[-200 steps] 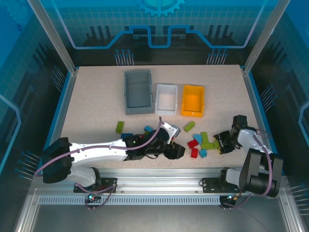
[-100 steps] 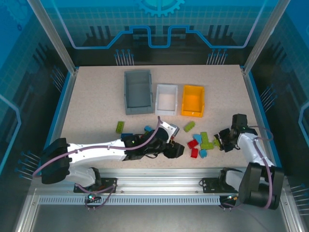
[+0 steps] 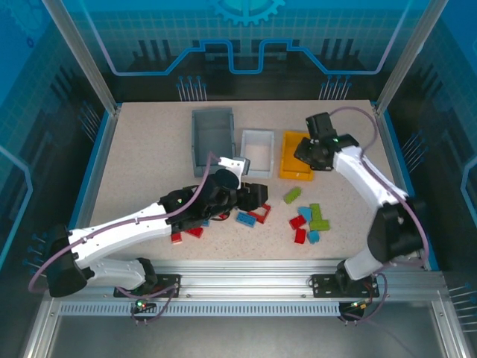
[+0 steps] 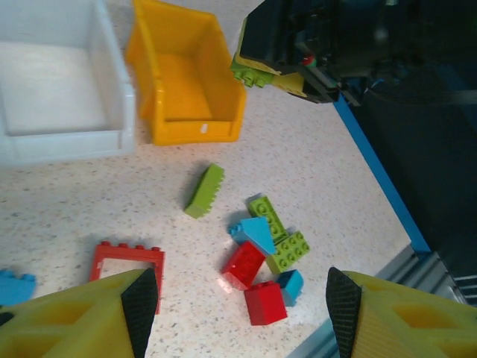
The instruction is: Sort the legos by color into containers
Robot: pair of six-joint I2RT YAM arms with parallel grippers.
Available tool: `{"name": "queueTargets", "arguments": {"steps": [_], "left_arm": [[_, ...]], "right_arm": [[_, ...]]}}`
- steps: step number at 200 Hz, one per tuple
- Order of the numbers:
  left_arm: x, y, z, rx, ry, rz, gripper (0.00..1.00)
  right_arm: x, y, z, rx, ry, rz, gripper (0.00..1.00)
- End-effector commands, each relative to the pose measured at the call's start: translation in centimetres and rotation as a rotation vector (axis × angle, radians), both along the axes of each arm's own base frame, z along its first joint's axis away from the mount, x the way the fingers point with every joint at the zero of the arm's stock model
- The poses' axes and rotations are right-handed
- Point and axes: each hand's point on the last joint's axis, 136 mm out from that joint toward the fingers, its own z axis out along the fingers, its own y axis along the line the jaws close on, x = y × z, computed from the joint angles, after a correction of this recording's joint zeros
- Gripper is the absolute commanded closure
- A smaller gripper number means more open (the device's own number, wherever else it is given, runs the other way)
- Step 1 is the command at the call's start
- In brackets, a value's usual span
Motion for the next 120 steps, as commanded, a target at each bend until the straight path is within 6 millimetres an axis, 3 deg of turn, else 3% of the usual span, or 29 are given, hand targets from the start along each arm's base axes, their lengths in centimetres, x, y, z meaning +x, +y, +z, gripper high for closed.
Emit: {"name": "queueTargets", "arguments": {"steps": [1,31,76,98,120], "left_arm": [[0.2,1.2,1.6,-0.009,-0.007,0.038,0.35],[0.2,1.4,1.6,0.003,-0.007,0.046,0.35],[0.4,4.5,-0.9,0.064,0.077,0.164,0.34],[0.1,6.7,-2.4,0.087,0.126,0.232,0.35],[-0.4,9.6,-4.1,0.136,0.176,0.307,0.35]], "right_arm": [[1.3,-0.4,-2.4,-0.098,0.079,0.04,0.63],[3.5,0.2,-4.7,-0.116,0.138,0.051,0.6],[3.5,0.3,-6.6,-0.126,0.201,0.023,0.45],[3.4,0.7,-6.1,-0.127,0.192,0.033,0.39],[3.3,1.0,-3.2,-0.155,0.119,0.044,0.38]]}}
